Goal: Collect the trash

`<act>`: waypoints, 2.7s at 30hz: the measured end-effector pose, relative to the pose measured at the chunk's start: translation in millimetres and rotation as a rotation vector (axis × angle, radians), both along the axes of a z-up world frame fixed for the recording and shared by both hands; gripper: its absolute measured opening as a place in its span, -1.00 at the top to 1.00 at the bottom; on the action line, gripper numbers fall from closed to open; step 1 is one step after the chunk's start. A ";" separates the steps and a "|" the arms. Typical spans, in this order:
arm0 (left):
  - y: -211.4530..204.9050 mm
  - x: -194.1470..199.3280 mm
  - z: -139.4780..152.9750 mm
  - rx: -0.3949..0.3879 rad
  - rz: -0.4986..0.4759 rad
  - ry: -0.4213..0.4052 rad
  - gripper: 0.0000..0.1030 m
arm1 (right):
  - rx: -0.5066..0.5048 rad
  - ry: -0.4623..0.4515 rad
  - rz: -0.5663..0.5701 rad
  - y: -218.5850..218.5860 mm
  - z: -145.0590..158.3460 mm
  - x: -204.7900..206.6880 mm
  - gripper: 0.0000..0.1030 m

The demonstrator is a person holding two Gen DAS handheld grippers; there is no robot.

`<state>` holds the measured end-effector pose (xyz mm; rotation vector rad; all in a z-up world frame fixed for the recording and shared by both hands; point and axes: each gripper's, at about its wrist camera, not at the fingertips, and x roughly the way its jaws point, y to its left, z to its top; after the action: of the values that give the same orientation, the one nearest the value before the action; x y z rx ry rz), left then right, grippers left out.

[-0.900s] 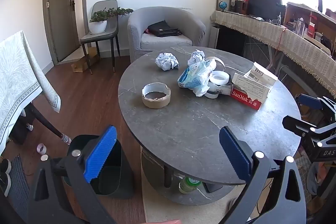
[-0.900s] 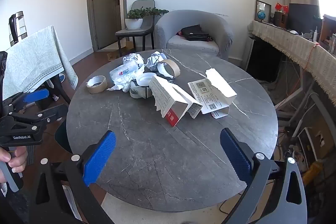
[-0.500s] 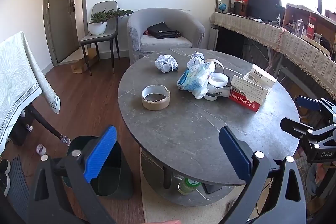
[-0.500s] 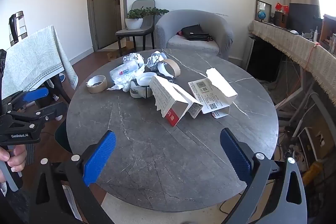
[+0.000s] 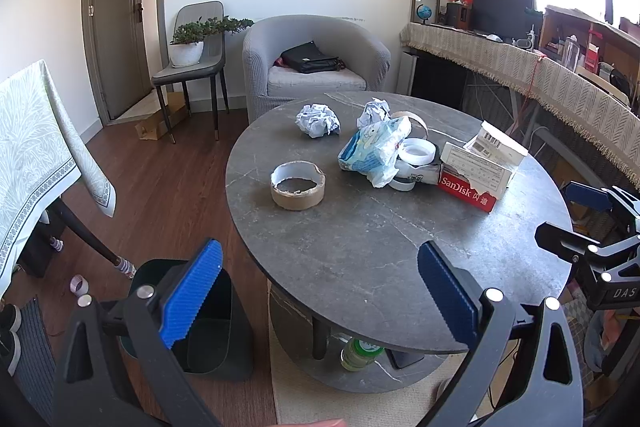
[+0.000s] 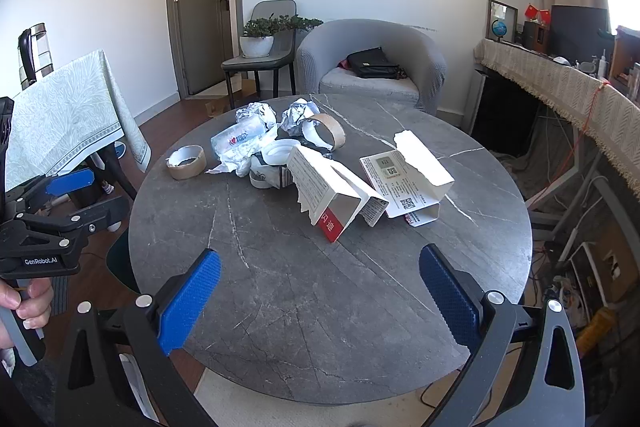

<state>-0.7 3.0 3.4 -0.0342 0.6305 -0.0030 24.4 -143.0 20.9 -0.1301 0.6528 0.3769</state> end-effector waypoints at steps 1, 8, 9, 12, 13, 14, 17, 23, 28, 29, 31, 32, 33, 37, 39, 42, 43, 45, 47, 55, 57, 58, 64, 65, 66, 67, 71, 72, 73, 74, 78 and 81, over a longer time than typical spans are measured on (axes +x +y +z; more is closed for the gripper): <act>0.3 0.2 0.1 -0.001 0.000 0.001 -0.94 | -0.001 -0.001 -0.001 -0.4 0.0 -0.1 -0.94; -1.1 -0.1 -0.8 0.001 -0.001 0.002 -0.94 | -0.001 0.000 0.001 0.8 -1.0 0.1 -0.94; -1.1 -0.3 -0.5 0.002 -0.001 0.000 -0.94 | -0.003 -0.001 0.002 2.7 -1.1 0.2 -0.94; -1.1 -1.0 -1.1 0.002 -0.001 0.000 -0.94 | -0.003 -0.001 0.002 3.2 -0.8 0.2 -0.94; -0.8 -1.1 -1.1 0.000 -0.001 0.001 -0.94 | -0.002 -0.001 0.001 3.4 -0.7 0.3 -0.94; -0.5 -1.2 -1.0 -0.001 0.000 0.001 -0.94 | -0.002 -0.001 0.001 3.0 -1.0 0.2 -0.94; -0.4 -1.9 -0.6 0.002 0.000 0.000 -0.94 | -0.002 0.000 0.002 4.4 -0.5 0.4 -0.94; -0.9 -0.7 -0.8 0.003 0.000 0.001 -0.94 | -0.002 -0.002 0.003 4.6 -1.0 0.4 -0.94; -1.0 -0.7 -1.0 0.002 0.000 0.001 -0.94 | -0.001 -0.001 0.002 4.8 -1.2 -0.1 -0.94; -1.0 -0.6 -1.0 0.002 0.000 0.001 -0.94 | 0.000 -0.001 0.003 4.7 -1.2 0.1 -0.94; -1.1 -0.5 -1.2 0.002 0.000 0.001 -0.94 | -0.001 0.000 0.002 4.4 -1.4 0.0 -0.94; -1.2 -0.5 -1.2 0.002 0.000 0.002 -0.94 | -0.001 0.000 0.002 4.6 -1.3 0.0 -0.94; -0.9 -0.5 -1.2 0.001 -0.001 0.003 -0.94 | 0.000 0.000 0.002 4.2 -1.4 0.0 -0.94; -0.6 -0.3 -1.4 0.001 0.000 0.003 -0.94 | 0.001 -0.001 0.002 4.4 -1.5 0.0 -0.94; -0.5 -0.3 -1.4 0.002 0.000 0.003 -0.94 | -0.001 -0.001 0.002 4.7 -1.4 0.0 -0.94; -0.7 -0.3 -1.3 0.002 -0.001 0.002 -0.94 | 0.000 0.000 0.002 3.9 -1.4 0.2 -0.94; -0.7 -0.2 -1.3 0.002 -0.001 0.003 -0.94 | 0.000 -0.001 0.002 4.2 -1.3 0.1 -0.94; -0.5 -0.3 -1.4 0.003 -0.001 0.003 -0.94 | 0.001 -0.001 0.000 3.6 -1.5 0.0 -0.94; -0.5 -0.3 -1.3 0.001 0.000 0.003 -0.94 | 0.002 -0.001 0.001 2.9 -1.5 -0.3 -0.94; -0.5 -0.7 -0.1 0.023 0.014 -0.017 -0.94 | 0.002 -0.002 0.004 3.5 -0.8 -0.2 -0.94; 3.1 2.2 0.0 -0.002 0.008 -0.016 -0.94 | 0.005 -0.006 0.003 2.1 0.6 0.1 -0.94; 5.3 4.2 0.3 -0.018 0.006 -0.011 -0.94 | 0.010 -0.007 -0.001 0.7 1.1 0.6 -0.94; 13.7 9.3 -5.1 -0.076 -0.023 0.022 -0.93 | 0.050 -0.005 -0.030 -7.8 4.0 5.1 -0.94; 12.3 9.0 -4.6 -0.065 -0.027 0.015 -0.90 | 0.054 -0.007 -0.032 -8.2 4.8 5.2 -0.94; 10.8 8.8 -3.6 -0.050 -0.029 0.006 -0.86 | 0.058 -0.007 -0.030 -8.8 5.9 5.9 -0.94; 9.5 9.4 -3.2 -0.040 -0.033 0.002 -0.76 | 0.058 -0.010 -0.031 -9.6 6.6 6.7 -0.94; 10.0 16.2 -8.4 -0.046 -0.051 0.022 -0.57 | 0.094 -0.003 -0.054 -22.7 6.9 14.4 -0.94; 10.2 18.5 -9.9 -0.049 -0.055 0.028 -0.54 | 0.104 0.001 -0.059 -26.1 7.0 16.6 -0.94; 11.0 20.5 -10.9 -0.055 -0.057 0.030 -0.47 | 0.110 0.001 -0.065 -29.5 7.3 18.6 -0.94; 11.4 23.0 -11.8 -0.064 -0.061 0.034 -0.41 | 0.115 0.002 -0.069 -32.5 7.5 20.6 -0.94; 11.2 32.9 -13.8 -0.072 -0.071 0.043 -0.30 | 0.124 0.006 -0.080 -40.1 8.7 29.5 -0.94; 10.9 40.6 -15.1 -0.071 -0.073 0.049 -0.29 | 0.123 0.014 -0.084 -43.5 7.1 36.6 -0.94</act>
<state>39.9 13.9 -11.7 -0.0801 0.6800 -0.0959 61.0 -186.5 28.0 0.0175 0.6449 0.3365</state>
